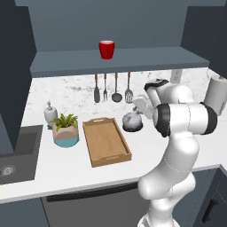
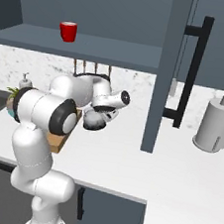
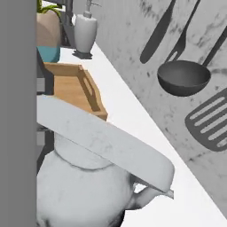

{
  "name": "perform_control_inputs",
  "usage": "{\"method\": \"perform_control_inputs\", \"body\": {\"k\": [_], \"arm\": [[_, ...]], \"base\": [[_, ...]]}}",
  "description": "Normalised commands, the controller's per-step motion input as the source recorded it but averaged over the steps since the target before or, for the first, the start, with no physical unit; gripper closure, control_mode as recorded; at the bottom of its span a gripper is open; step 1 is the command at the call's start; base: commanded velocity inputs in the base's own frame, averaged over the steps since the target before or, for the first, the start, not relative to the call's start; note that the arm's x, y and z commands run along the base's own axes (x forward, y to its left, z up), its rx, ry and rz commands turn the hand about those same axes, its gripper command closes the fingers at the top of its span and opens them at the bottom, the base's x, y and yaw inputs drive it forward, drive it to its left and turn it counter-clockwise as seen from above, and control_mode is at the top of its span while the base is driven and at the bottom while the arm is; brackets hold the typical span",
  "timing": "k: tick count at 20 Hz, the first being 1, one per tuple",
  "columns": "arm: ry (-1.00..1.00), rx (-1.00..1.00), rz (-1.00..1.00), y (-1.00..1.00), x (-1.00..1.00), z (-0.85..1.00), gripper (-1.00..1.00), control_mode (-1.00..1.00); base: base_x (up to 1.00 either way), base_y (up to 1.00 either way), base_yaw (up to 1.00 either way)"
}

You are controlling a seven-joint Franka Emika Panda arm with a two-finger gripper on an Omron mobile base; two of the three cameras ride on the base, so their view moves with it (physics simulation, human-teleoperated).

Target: Pick the kettle from the counter and place it on the tray. Then pick the mug from the cabinet and place it on the tray. Then close the cabinet doors.

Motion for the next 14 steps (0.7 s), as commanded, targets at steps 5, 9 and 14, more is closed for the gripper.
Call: {"method": "perform_control_inputs", "body": {"k": [5, 9, 14], "arm": [[-0.14, 0.00, 0.00, 0.52, -0.16, 0.10, 1.00, -1.00], [-0.15, 0.02, 0.00, 0.36, -0.16, 0.33, 1.00, -1.00], [-0.09, 0.01, 0.00, 0.17, -0.25, 0.59, 1.00, -1.00]], "base": [[0.00, 0.00, 0.00], [0.00, 0.00, 0.00], [0.00, 0.00, 0.00]]}}
